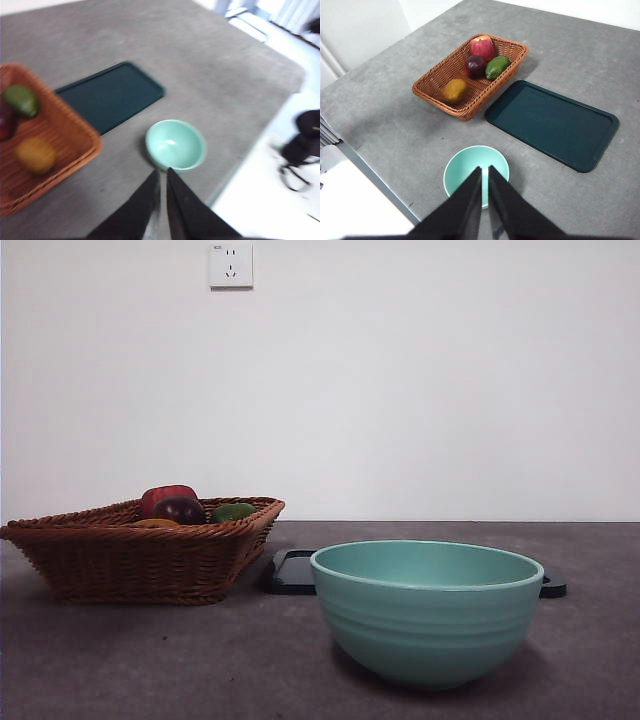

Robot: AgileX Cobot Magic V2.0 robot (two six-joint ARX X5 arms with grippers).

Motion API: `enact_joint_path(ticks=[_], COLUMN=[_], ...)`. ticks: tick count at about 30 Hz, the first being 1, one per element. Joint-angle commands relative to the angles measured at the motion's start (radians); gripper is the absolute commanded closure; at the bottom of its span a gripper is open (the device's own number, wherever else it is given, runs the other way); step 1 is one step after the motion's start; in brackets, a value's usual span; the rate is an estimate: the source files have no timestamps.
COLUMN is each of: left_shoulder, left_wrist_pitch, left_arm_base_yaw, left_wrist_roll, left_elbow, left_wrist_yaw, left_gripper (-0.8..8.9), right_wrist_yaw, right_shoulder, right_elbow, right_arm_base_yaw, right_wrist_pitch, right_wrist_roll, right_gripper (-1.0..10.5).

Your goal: Pick up the wifruite, put it on the bowl, pick up the plate, put it on desk

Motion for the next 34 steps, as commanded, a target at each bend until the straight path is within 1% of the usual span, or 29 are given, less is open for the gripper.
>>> enact_joint_path(ticks=[1,5,7,9,10,13,16,17,23,31,34], left_shoulder=[-0.049,-0.166,-0.216,-0.261,-0.286,-0.349,-0.416,-0.436,-0.546,-0.623,-0.623], left_wrist_pitch=[0.161,0.515,0.646,0.749,0.803,0.913,0.944,0.942,0.911,0.881,0.881], left_arm_base_yaw=[0.061,0.166,0.211,0.249,0.266,0.293,0.305,0.307,0.309,0.311,0.311], left_wrist_roll=[0.009,-0.002,-0.023,-0.076,-0.114,-0.209,-0.264,-0.266,-0.248,-0.246,-0.212], left_elbow=[-0.148,-0.428,-0.547,-0.655,-0.719,-0.863,-0.967,-0.99,-1.081,-1.139,-1.139], left_wrist_yaw=[0.003,-0.011,-0.068,-0.191,-0.284,-0.474,-0.581,-0.587,-0.587,-0.587,-0.587], left_gripper=[7.96,7.96,7.96,7.95,7.96,7.95,7.95,7.96,7.96,7.95,7.96], right_wrist_yaw=[0.001,0.001,0.001,0.001,0.001,0.001,0.001,0.001,0.001,0.001,0.001], right_shoulder=[0.006,0.006,0.006,0.006,0.006,0.006,0.006,0.006,0.006,0.006,0.006], right_elbow=[0.02,0.02,0.02,0.02,0.02,0.02,0.02,0.02,0.02,0.02,0.02], right_arm_base_yaw=[0.006,0.006,0.006,0.006,0.006,0.006,0.006,0.006,0.006,0.006,0.006], right_wrist_pitch=[0.011,0.011,0.011,0.011,0.011,0.011,0.011,0.011,0.011,0.01,0.011], right_wrist_roll=[-0.004,-0.005,-0.005,-0.005,-0.005,-0.005,-0.004,-0.004,-0.005,-0.005,-0.005], right_gripper=[9.3,9.3,9.3,9.3,9.3,9.3,9.3,9.3,9.3,9.3,9.3])
